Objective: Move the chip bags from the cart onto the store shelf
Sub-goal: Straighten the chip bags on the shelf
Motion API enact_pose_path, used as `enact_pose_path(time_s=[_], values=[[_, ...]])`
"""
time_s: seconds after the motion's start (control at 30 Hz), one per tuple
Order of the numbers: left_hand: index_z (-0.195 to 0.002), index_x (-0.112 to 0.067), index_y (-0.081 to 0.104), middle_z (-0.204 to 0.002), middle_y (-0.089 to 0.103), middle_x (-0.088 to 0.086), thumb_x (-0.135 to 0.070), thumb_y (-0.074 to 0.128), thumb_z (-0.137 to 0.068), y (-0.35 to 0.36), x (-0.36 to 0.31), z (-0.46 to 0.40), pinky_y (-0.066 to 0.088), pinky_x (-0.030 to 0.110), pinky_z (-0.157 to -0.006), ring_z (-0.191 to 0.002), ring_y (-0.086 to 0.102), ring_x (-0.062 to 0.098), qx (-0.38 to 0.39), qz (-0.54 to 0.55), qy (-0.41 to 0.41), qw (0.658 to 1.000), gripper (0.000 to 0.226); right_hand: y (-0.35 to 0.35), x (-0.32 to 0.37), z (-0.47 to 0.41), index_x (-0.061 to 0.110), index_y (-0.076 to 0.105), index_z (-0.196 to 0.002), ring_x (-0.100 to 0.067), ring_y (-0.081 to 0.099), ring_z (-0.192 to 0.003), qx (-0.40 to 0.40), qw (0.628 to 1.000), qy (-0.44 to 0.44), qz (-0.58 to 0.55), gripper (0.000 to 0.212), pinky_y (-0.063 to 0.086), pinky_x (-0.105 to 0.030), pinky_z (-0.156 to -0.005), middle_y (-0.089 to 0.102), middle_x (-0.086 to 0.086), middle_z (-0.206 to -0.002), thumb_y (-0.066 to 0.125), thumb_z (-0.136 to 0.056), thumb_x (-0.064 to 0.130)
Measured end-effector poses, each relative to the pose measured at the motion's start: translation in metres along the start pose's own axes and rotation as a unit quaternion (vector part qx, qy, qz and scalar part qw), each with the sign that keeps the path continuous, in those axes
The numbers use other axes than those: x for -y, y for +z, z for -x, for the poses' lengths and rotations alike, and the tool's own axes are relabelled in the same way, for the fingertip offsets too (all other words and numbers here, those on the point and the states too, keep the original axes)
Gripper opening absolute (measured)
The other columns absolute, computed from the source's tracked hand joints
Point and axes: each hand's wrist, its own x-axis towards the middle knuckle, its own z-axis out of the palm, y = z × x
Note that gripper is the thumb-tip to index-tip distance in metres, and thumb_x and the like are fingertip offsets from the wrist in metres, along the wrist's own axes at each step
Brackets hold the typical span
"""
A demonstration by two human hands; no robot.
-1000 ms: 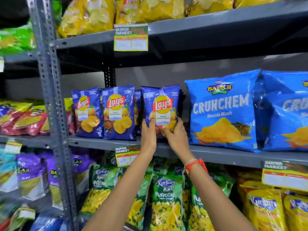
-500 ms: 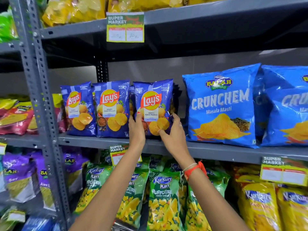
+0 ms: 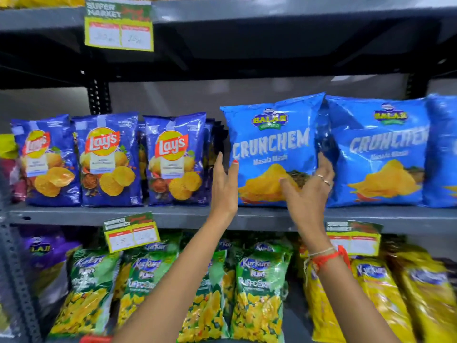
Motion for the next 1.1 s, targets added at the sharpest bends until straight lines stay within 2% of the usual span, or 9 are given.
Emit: enact_pose_path(time_s=[0.1,0.27,0.4,0.53,0.77,0.87,0.93,1.03,1.1], values=[[-0.144,-0.016,0.023,-0.149,0.035,0.003,-0.028,0.034,-0.098,0.017,0.006,-0.004,0.031,0.033,-0.112,-0.135,0.036,0.013,0.001,0.056,-0.015,0.998,0.050,-0.003,-0.017,-0.005,0.005,0.011,-0.146,-0.036,0.019,-0.142,0.066,0.997,0.035,-0.011,0.097,0.016,-0.043,-0.117,0.017,-0.022,-0.154,0.072,-0.072,0.023],[-0.145,-0.019,0.022,-0.149,0.032,-0.006,-0.030,0.031,-0.098,0.024,0.007,-0.002,0.035,0.008,-0.093,-0.133,0.033,0.005,-0.011,0.062,0.000,0.998,0.049,-0.001,-0.023,-0.017,0.006,0.006,-0.147,-0.031,0.023,-0.142,0.134,0.988,0.065,-0.045,0.108,0.023,-0.044,-0.116,0.018,-0.017,-0.156,0.074,-0.067,0.033],[-0.146,-0.025,0.020,-0.155,0.026,-0.007,-0.042,0.034,-0.091,0.023,0.011,0.007,0.027,0.030,-0.114,-0.140,0.026,0.006,-0.015,0.060,0.018,0.998,0.059,-0.001,-0.026,-0.025,0.011,0.005,-0.147,-0.031,0.028,-0.139,0.175,0.975,0.103,-0.087,0.109,0.030,-0.050,-0.113,0.022,-0.015,-0.153,0.073,-0.066,0.036],[-0.146,-0.026,0.020,-0.155,0.025,-0.008,-0.043,0.034,-0.093,0.023,0.010,0.009,0.024,0.034,-0.117,-0.139,0.026,0.004,-0.022,0.063,0.015,0.998,0.058,-0.002,-0.030,-0.027,0.013,0.005,-0.147,-0.032,0.029,-0.137,0.184,0.974,0.100,-0.089,0.108,0.031,-0.052,-0.111,0.025,-0.015,-0.151,0.073,-0.066,0.034],[-0.146,-0.019,0.020,-0.144,0.035,-0.007,-0.026,0.029,-0.099,0.027,0.009,0.007,0.042,0.000,-0.082,-0.114,0.045,-0.010,-0.028,0.083,0.020,0.996,0.049,-0.008,-0.028,-0.029,0.009,0.004,-0.146,-0.033,0.023,-0.139,0.189,0.976,0.078,-0.075,0.101,0.027,-0.048,-0.113,0.020,-0.016,-0.153,0.072,-0.073,0.028],[-0.146,-0.022,0.018,-0.154,0.025,-0.004,-0.033,0.035,-0.096,0.031,0.012,0.010,0.029,0.026,-0.113,-0.139,0.028,0.009,-0.088,0.065,0.020,0.994,0.054,-0.024,-0.024,-0.023,0.008,0.011,-0.146,-0.027,0.025,-0.140,0.141,0.987,0.015,-0.081,0.090,0.024,-0.038,-0.116,0.024,-0.014,-0.152,0.068,-0.077,0.021],[-0.144,-0.022,0.023,-0.154,0.026,-0.003,-0.038,0.036,-0.088,0.038,0.013,0.016,0.023,0.039,-0.118,-0.141,0.025,0.012,-0.155,0.019,0.045,0.987,0.060,-0.042,-0.020,-0.024,0.010,0.021,-0.144,-0.020,0.032,-0.138,0.089,0.990,-0.020,-0.110,0.077,0.027,-0.032,-0.115,0.033,-0.010,-0.149,0.064,-0.080,0.015],[-0.141,-0.016,0.029,-0.152,0.032,0.009,-0.031,0.039,-0.089,0.060,0.008,0.029,0.020,0.038,-0.118,-0.142,0.026,0.019,-0.202,-0.046,0.189,0.960,0.055,-0.076,-0.020,-0.039,0.009,0.036,-0.135,-0.016,0.044,-0.128,-0.012,0.989,-0.048,-0.137,0.060,0.034,-0.027,-0.109,0.048,-0.009,-0.138,0.059,-0.080,0.008],[-0.139,-0.013,0.029,-0.150,0.032,0.015,-0.026,0.038,-0.090,0.084,0.002,0.036,0.020,0.033,-0.118,-0.141,0.026,0.022,-0.160,-0.058,0.269,0.948,0.051,-0.098,-0.029,-0.056,0.007,0.043,-0.127,-0.018,0.051,-0.120,-0.090,0.986,-0.048,-0.132,0.053,0.039,-0.033,-0.106,0.054,-0.011,-0.130,0.056,-0.076,0.006]])
